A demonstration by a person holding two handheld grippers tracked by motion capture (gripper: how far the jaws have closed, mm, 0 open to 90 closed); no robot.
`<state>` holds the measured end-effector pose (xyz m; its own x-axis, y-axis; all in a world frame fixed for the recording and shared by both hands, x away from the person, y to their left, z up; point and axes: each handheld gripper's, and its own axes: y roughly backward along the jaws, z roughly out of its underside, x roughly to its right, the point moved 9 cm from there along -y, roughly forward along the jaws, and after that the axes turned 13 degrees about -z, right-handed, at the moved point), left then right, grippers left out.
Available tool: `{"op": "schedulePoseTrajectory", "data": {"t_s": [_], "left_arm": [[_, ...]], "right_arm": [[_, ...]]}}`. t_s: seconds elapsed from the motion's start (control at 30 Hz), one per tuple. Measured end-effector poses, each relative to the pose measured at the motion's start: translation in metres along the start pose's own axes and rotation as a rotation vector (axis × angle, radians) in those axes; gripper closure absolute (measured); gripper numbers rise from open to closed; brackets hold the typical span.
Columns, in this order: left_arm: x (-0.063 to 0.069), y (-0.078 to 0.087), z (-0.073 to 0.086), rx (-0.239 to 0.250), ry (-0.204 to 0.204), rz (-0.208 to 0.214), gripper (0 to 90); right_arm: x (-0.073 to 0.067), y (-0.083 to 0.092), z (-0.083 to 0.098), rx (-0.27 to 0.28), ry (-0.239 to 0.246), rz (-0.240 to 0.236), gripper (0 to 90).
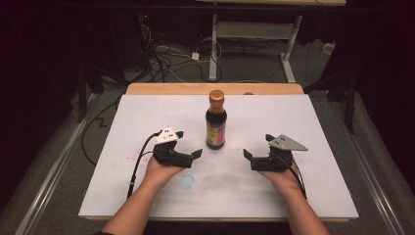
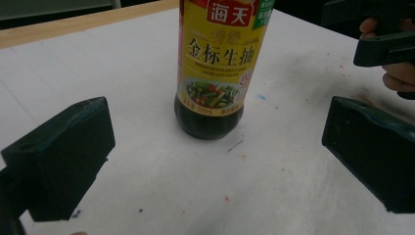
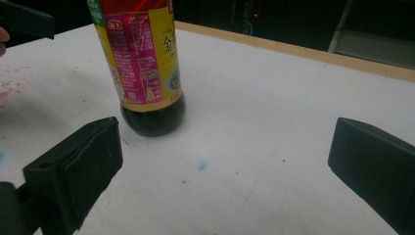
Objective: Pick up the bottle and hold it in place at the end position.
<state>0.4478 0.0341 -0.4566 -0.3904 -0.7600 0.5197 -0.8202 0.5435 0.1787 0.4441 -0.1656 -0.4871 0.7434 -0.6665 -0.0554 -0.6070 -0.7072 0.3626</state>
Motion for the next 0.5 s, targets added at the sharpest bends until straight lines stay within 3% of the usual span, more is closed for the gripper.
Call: {"op": "schedulePoseTrajectory", "data": {"t_s": [0.2, 0.43, 0.5], "left_arm": [[0.004, -0.017, -0.002, -0.010, 0.007, 0.004, 0.0], [0.013, -0.040, -0.002, -0.001, -0.026, 0.018, 0.0], [0.013, -0.048, -0.003, -0.011, 0.005, 0.020, 0.0]], "right_arm": [[0.001, -0.004, -0.007, 0.010, -0.011, -0.004, 0.5], [0.004, -0.001, -0.020, 0.023, 0.002, -0.001, 0.5], [0.006, -0.002, -0.022, 0.015, 0.000, -0.002, 0.5]]}}
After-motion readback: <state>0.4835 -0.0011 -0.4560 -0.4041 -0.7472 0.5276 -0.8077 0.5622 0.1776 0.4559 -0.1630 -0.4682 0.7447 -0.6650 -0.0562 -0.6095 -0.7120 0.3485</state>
